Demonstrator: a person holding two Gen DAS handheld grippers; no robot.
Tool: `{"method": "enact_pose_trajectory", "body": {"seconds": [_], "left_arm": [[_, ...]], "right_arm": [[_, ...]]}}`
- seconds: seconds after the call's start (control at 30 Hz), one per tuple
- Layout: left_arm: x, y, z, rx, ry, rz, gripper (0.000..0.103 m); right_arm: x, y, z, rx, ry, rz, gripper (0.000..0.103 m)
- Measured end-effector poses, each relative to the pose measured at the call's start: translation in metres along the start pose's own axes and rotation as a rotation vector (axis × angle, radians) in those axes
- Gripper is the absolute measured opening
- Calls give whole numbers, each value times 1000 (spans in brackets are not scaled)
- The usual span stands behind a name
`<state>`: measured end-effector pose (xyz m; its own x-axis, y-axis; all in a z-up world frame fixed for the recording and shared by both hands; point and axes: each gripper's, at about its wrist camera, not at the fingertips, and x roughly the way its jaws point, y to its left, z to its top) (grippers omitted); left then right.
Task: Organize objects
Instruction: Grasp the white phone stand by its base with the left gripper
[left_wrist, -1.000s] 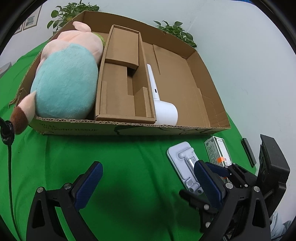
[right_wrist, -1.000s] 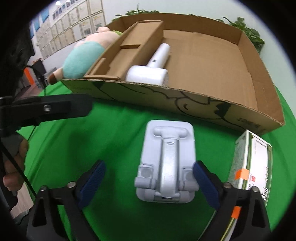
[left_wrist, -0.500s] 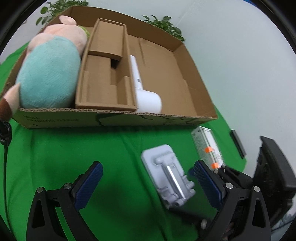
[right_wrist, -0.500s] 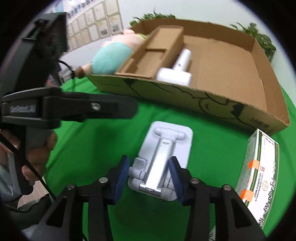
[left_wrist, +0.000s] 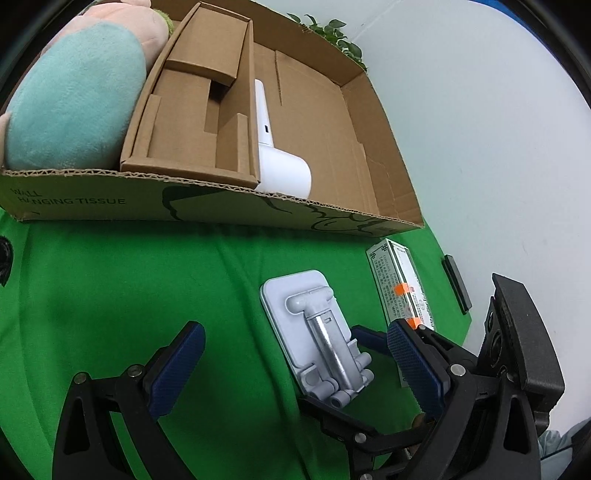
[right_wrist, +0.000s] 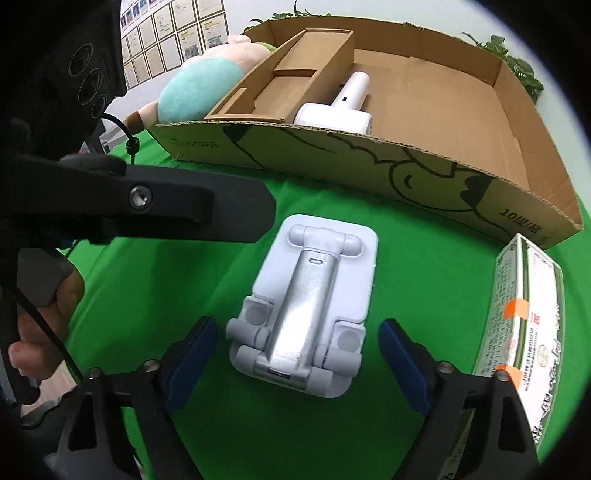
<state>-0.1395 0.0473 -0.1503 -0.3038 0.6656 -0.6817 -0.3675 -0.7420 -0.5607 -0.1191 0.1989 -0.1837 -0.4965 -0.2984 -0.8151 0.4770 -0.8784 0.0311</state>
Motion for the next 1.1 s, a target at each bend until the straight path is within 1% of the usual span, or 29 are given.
{"method": "enact_pose_trajectory", "body": {"seconds": [0.07, 0.2, 0.3, 0.43, 0.5, 0.53, 0.6, 0.73, 0.83, 0.9, 0.93, 1.03, 1.07, 1.1], "left_arm": [[0, -3, -1, 3, 4, 1, 99], [1, -6, -3, 2, 10, -8, 99], [0, -8, -3, -7, 11, -30, 99], [2, -12, -4, 0, 15, -48, 94], [5, -13, -6, 0, 30, -65, 87], [7, -14, -7, 0, 38, -68, 85], [11, -17, -8, 5, 58, -68, 77], [13, -19, -14, 9, 74, -52, 73], [12, -19, -17, 11, 85, -21, 61], [13, -18, -20, 11, 101, -5, 50], [14, -17, -22, 11, 114, 1, 47], [12, -16, -25, 0, 113, 8, 45], [10, -16, -26, -1, 107, 10, 43], [8, -17, -27, -1, 103, 11, 41]], "right_arm": [[-1, 2, -1, -3, -3, 6, 71], [-2, 4, -3, 7, 1, 10, 70], [-4, 1, -4, 44, 7, 50, 70], [-7, -4, -7, 97, 10, 125, 70], [-8, -4, -9, 114, 10, 146, 70], [-8, -4, -10, 118, 9, 152, 70], [-8, -3, -11, 123, 7, 172, 70], [-7, -1, -13, 141, 4, 218, 70], [-6, 1, -15, 150, 1, 237, 70], [-6, 2, -16, 157, -1, 248, 70], [-4, 3, -15, 157, -1, 251, 70], [-5, 8, -19, 148, -3, 251, 70], [-14, 0, -18, 147, -4, 254, 70], [-14, 1, -19, 149, -5, 255, 70]]}}
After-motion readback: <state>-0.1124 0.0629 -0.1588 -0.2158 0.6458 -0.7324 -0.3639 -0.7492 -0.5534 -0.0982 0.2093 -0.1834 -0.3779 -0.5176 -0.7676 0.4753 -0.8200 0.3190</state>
